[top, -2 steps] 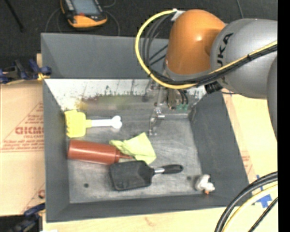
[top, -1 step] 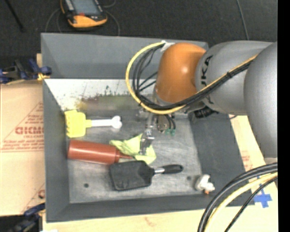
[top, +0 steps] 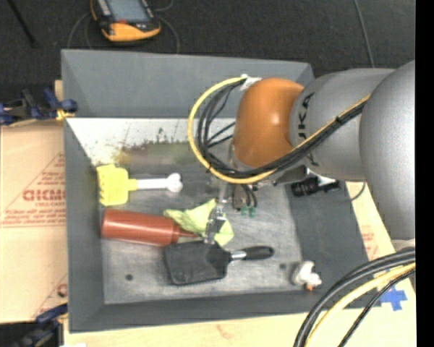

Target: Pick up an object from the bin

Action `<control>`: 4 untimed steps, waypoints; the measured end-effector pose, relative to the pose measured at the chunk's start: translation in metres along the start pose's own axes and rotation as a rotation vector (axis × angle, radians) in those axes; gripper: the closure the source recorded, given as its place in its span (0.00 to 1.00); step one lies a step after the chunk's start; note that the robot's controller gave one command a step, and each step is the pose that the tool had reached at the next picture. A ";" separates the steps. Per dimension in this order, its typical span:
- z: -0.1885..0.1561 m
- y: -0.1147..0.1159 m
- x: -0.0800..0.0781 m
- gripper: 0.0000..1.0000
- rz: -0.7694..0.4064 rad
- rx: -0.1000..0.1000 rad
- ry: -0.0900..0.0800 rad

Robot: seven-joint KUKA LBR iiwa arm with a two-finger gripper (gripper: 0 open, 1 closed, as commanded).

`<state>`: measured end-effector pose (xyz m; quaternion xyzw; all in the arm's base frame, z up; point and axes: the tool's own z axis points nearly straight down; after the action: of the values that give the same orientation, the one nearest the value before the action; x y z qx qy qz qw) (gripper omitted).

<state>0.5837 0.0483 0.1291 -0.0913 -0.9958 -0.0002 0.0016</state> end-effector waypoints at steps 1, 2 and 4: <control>-0.007 -0.007 0.011 0.00 -0.015 0.000 -0.009; 0.009 -0.008 0.013 0.00 0.015 -0.003 -0.013; 0.053 -0.011 0.019 1.00 0.051 -0.004 -0.019</control>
Offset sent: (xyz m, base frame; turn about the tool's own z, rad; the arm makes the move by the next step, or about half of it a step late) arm -0.0243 -0.0053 -0.0591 0.1032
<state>0.5624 0.0409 0.0757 -0.1169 -0.9931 -0.0013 -0.0083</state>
